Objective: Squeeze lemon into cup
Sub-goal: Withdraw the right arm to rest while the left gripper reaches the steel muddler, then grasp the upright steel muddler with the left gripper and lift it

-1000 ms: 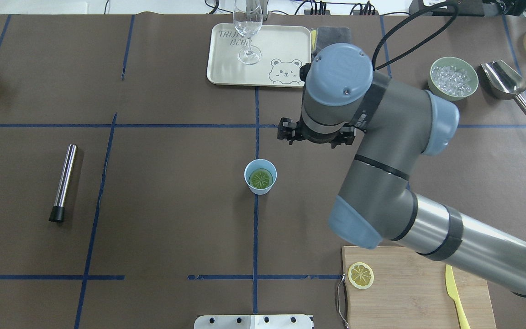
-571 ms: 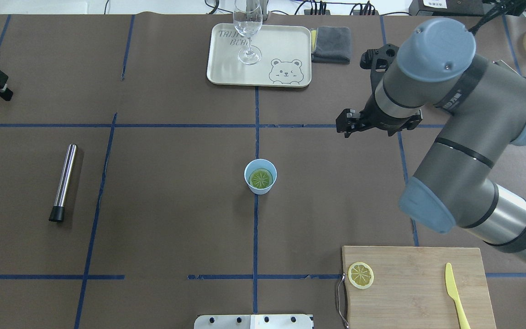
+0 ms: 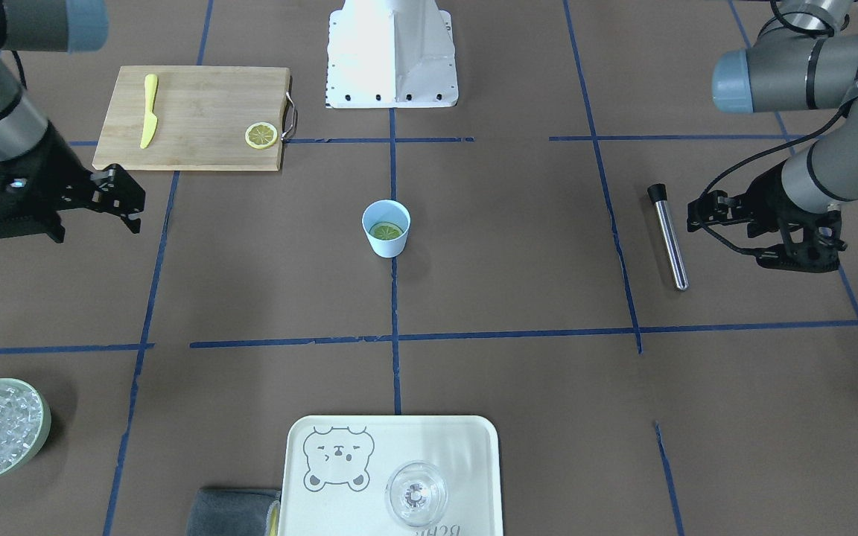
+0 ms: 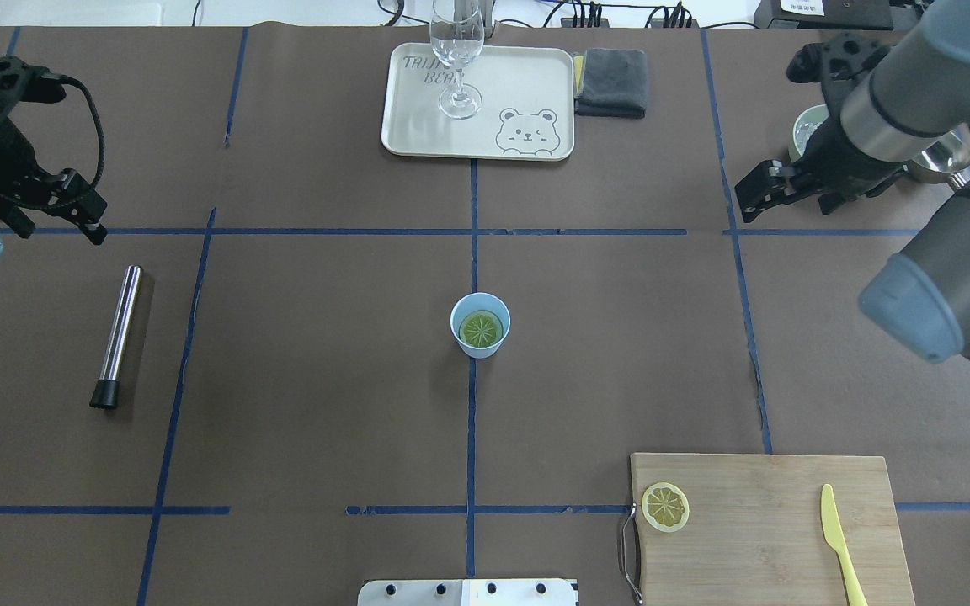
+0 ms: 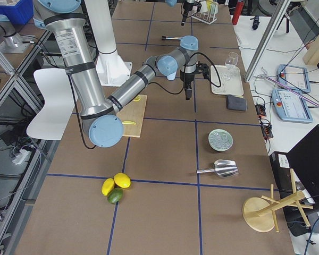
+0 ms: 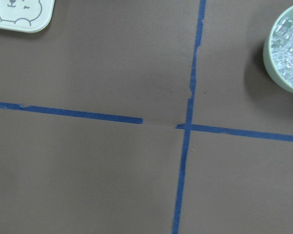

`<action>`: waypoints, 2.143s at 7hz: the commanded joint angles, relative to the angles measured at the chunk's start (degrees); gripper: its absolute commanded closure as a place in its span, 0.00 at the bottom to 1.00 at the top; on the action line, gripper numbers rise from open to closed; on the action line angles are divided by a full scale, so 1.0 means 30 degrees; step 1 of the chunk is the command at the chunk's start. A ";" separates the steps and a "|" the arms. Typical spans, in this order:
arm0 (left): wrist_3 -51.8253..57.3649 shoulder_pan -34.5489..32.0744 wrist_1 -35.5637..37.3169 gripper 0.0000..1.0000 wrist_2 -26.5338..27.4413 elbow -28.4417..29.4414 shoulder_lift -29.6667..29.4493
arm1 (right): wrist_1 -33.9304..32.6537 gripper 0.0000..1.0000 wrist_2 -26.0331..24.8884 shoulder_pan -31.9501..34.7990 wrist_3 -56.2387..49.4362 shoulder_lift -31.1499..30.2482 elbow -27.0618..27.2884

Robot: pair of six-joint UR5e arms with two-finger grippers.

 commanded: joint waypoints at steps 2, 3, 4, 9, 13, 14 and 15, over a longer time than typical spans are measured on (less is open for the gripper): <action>-0.0775 0.1463 -0.2063 0.00 -0.0325 0.2312 0.0011 | 0.0466 0.00 0.3089 0.3201 -0.4475 -0.1989 -0.0157; -0.0776 0.1638 -0.2911 0.00 -0.0296 0.3247 0.0011 | 0.0466 0.00 0.3124 0.3293 -0.5326 -0.2487 -0.0157; -0.1124 0.1843 -0.3500 0.00 -0.0295 0.3865 0.0040 | 0.0466 0.00 0.3182 0.4135 -0.7220 -0.2811 -0.0737; -0.2005 0.2518 -0.3798 0.00 -0.0178 0.4486 -0.0018 | 0.0466 0.00 0.4384 0.5315 -0.9583 -0.3137 -0.1973; -0.2006 0.2752 -0.4089 0.00 -0.0149 0.4865 -0.0047 | 0.0466 0.00 0.4384 0.5315 -0.9583 -0.3196 -0.1944; -0.2006 0.2753 -0.4672 0.00 -0.0149 0.5244 -0.0047 | 0.0466 0.00 0.4384 0.5344 -0.9583 -0.3196 -0.1944; -0.2006 0.2753 -0.4735 0.00 -0.0149 0.5306 -0.0047 | 0.0466 0.00 0.4384 0.5373 -0.9583 -0.3196 -0.1944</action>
